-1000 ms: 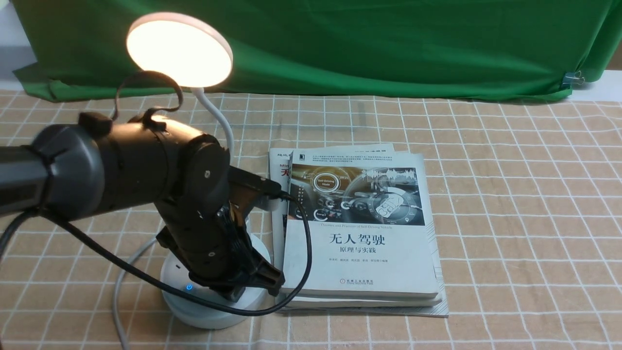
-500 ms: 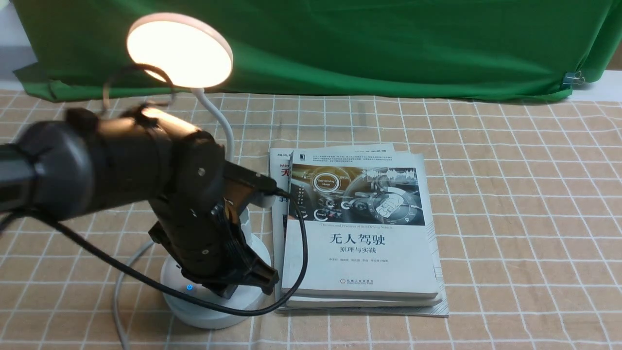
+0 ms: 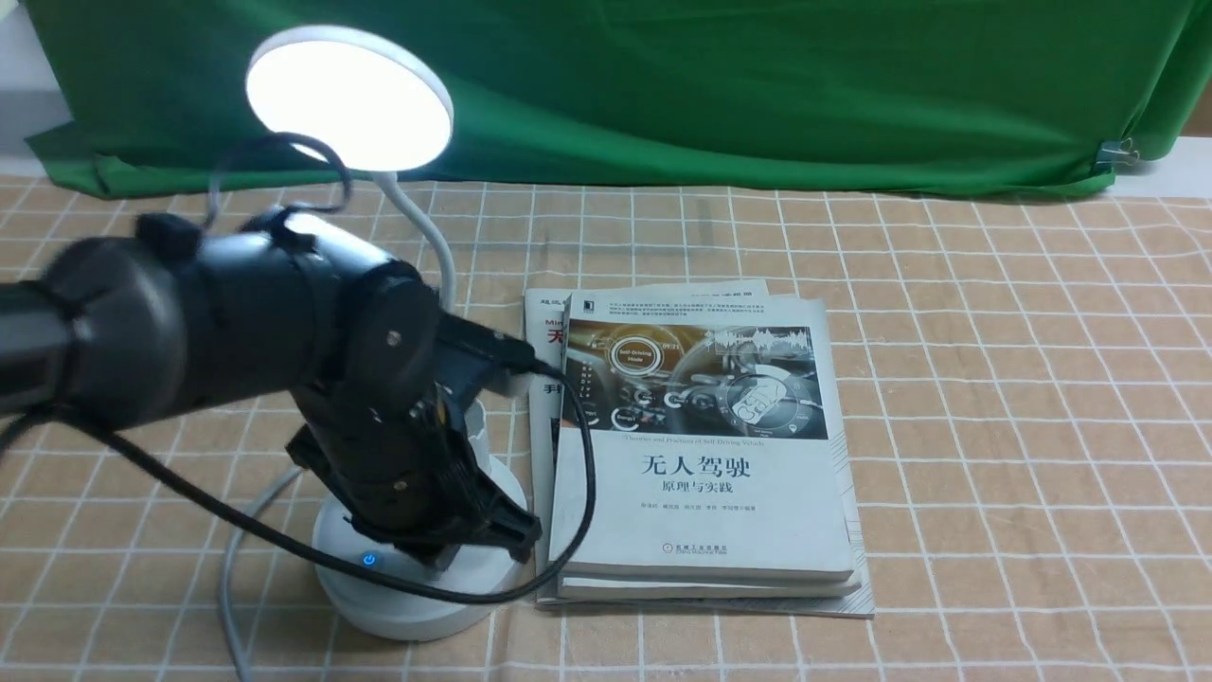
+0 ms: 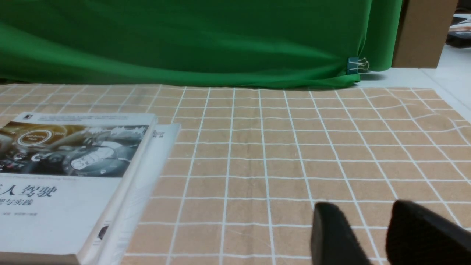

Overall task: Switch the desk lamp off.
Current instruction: Use the left arm to press the button switch on the lamp holder

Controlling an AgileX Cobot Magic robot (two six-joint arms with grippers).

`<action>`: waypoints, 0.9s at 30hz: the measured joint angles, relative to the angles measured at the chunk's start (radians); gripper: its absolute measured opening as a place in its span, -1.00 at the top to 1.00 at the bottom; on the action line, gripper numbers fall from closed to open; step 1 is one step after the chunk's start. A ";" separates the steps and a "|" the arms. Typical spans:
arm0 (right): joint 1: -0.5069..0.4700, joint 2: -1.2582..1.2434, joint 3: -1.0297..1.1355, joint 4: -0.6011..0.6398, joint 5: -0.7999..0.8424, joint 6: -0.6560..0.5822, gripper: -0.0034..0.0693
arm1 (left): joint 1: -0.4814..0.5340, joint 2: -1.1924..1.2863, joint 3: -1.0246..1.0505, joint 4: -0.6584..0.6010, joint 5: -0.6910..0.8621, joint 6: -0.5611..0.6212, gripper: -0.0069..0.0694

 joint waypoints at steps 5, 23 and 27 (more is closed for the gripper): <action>0.000 0.000 0.000 0.000 0.000 0.000 0.24 | 0.000 -0.059 0.000 0.000 0.009 -0.002 0.80; 0.000 0.000 0.000 0.000 0.000 0.000 0.24 | 0.000 0.071 -0.009 0.000 0.004 -0.005 0.80; 0.000 0.000 0.000 0.000 0.000 0.000 0.24 | 0.000 0.056 -0.007 0.000 0.004 -0.005 0.80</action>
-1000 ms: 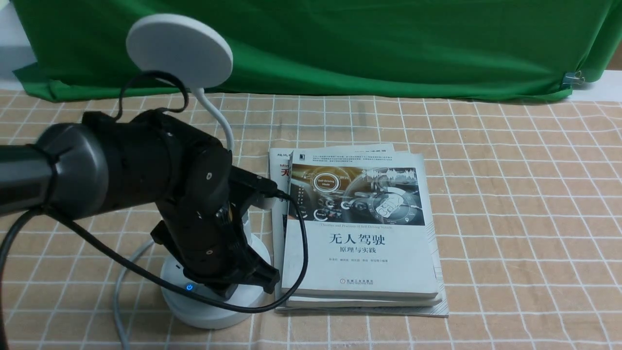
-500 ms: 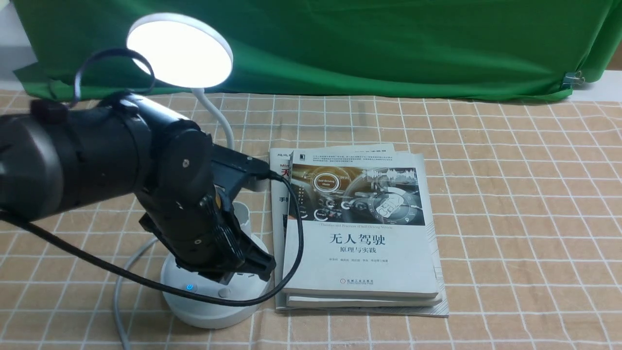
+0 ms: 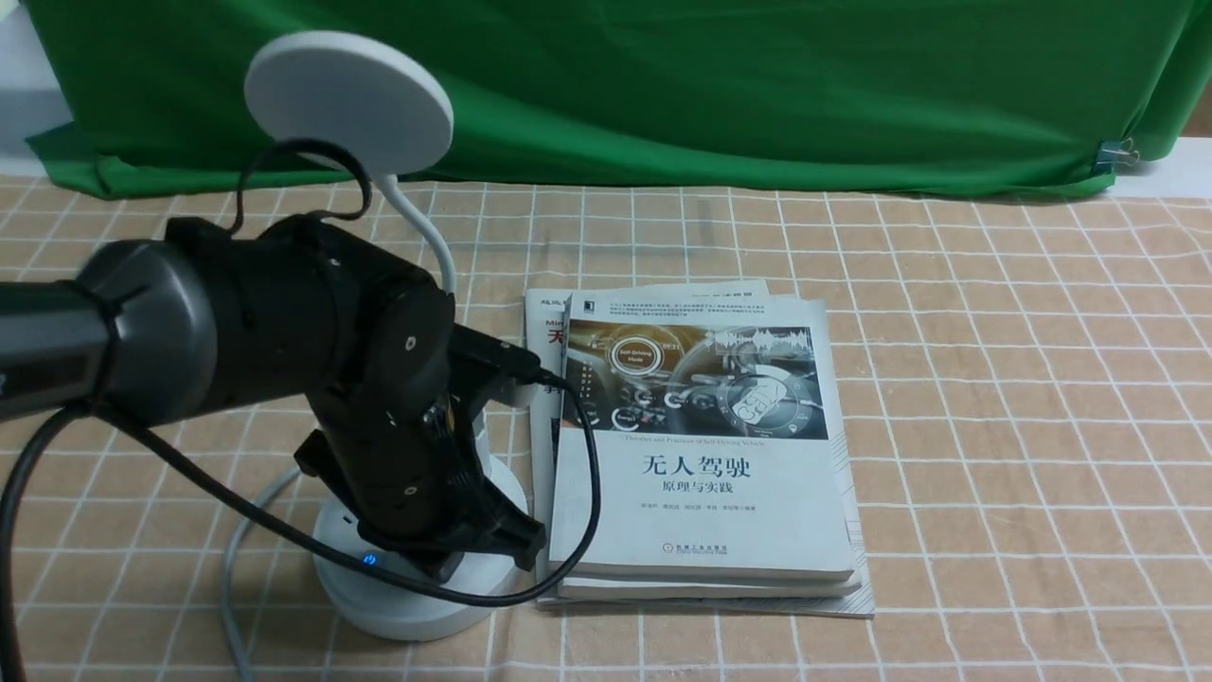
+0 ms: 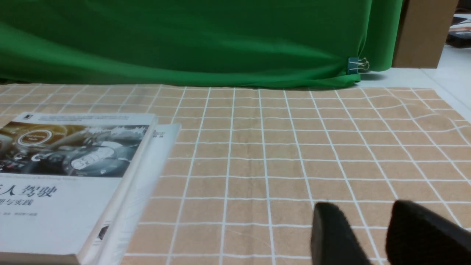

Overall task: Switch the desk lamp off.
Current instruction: Use the left arm to press the button switch on the lamp holder

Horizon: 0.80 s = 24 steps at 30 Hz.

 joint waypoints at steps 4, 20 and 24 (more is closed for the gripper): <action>0.000 0.000 0.000 0.000 0.000 0.000 0.24 | 0.000 -0.046 0.007 -0.009 0.006 0.000 0.80; 0.000 0.000 0.000 0.000 0.000 0.000 0.24 | 0.000 -0.120 0.007 -0.013 0.022 0.002 0.80; 0.000 0.000 0.000 0.000 0.000 0.000 0.24 | 0.000 -0.079 0.007 -0.013 0.005 0.002 0.80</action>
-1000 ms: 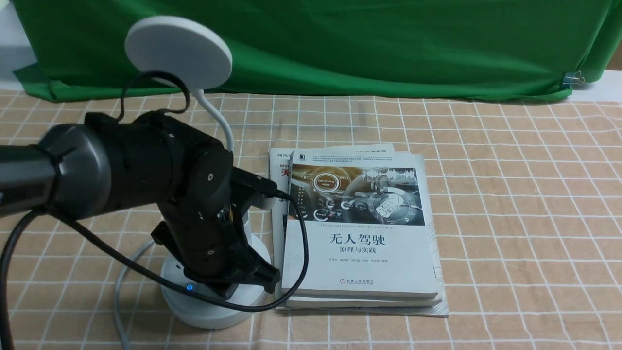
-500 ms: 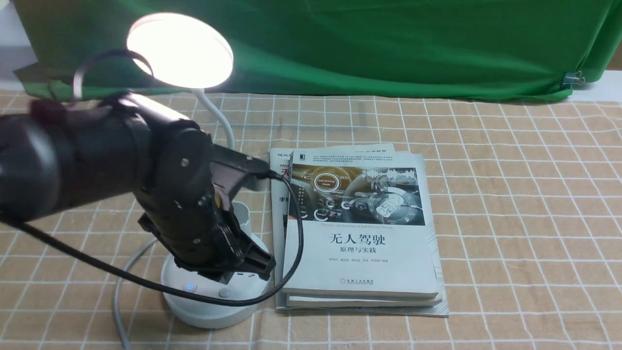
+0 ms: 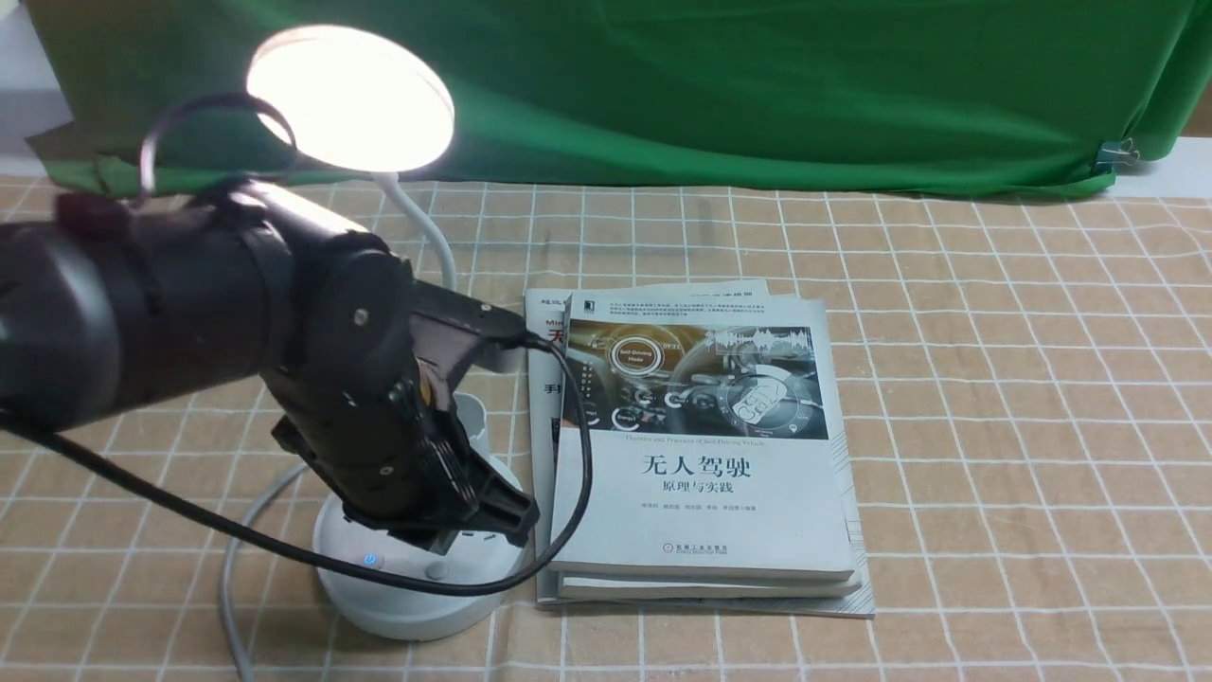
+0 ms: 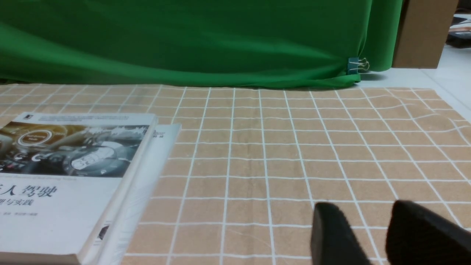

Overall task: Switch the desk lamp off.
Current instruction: Use the left arm to press the button switch on the lamp holder

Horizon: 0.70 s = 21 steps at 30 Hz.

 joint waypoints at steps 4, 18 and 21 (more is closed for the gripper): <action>0.000 0.000 0.000 0.000 0.000 0.000 0.24 | 0.000 0.063 0.000 0.000 -0.007 -0.001 0.80; 0.000 0.000 0.000 0.000 0.000 0.000 0.24 | 0.000 0.069 -0.003 0.000 0.005 -0.001 0.80; 0.000 0.000 0.000 0.000 0.000 0.000 0.24 | 0.000 0.021 0.000 -0.001 0.011 -0.003 0.80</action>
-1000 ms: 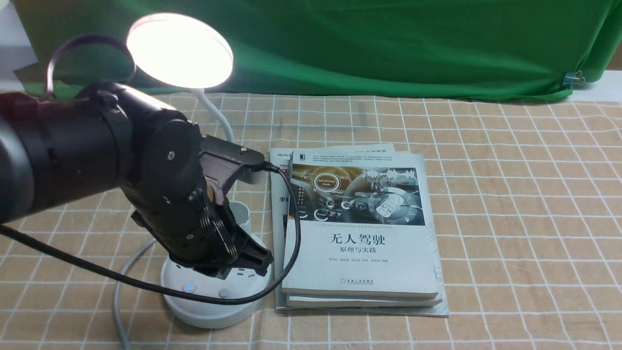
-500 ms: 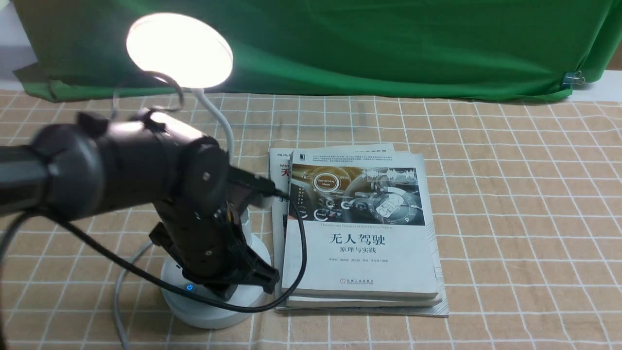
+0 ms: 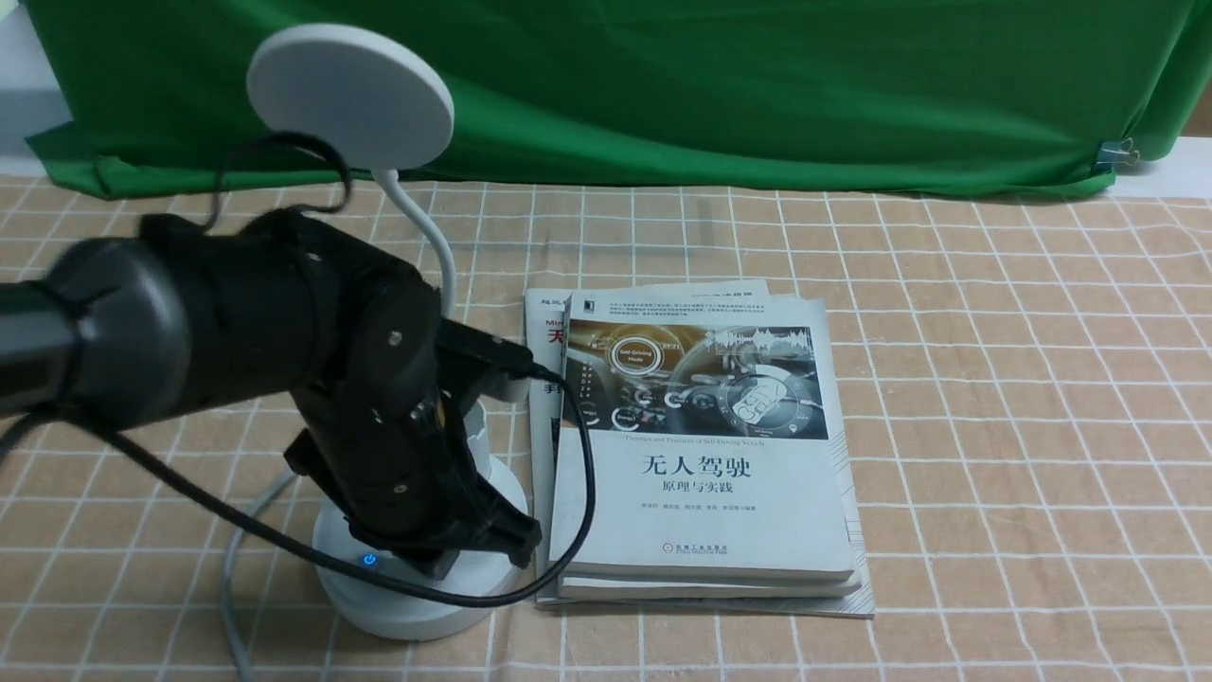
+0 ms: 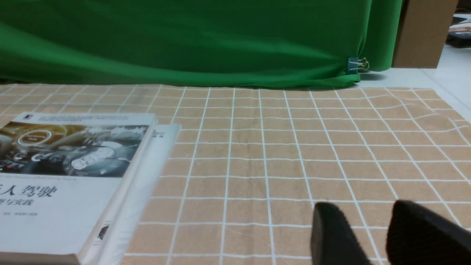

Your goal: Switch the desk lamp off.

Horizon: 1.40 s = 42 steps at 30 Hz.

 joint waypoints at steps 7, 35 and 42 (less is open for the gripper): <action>0.000 0.000 0.000 0.000 0.000 0.000 0.24 | 0.000 -0.125 0.016 -0.022 0.034 -0.001 0.80; 0.000 0.000 0.000 0.000 -0.001 0.000 0.24 | 0.000 -1.330 0.875 -0.032 -0.640 -0.096 0.80; 0.000 0.000 0.000 0.000 -0.001 0.000 0.24 | 0.000 -1.342 0.916 -0.032 -0.637 -0.096 0.80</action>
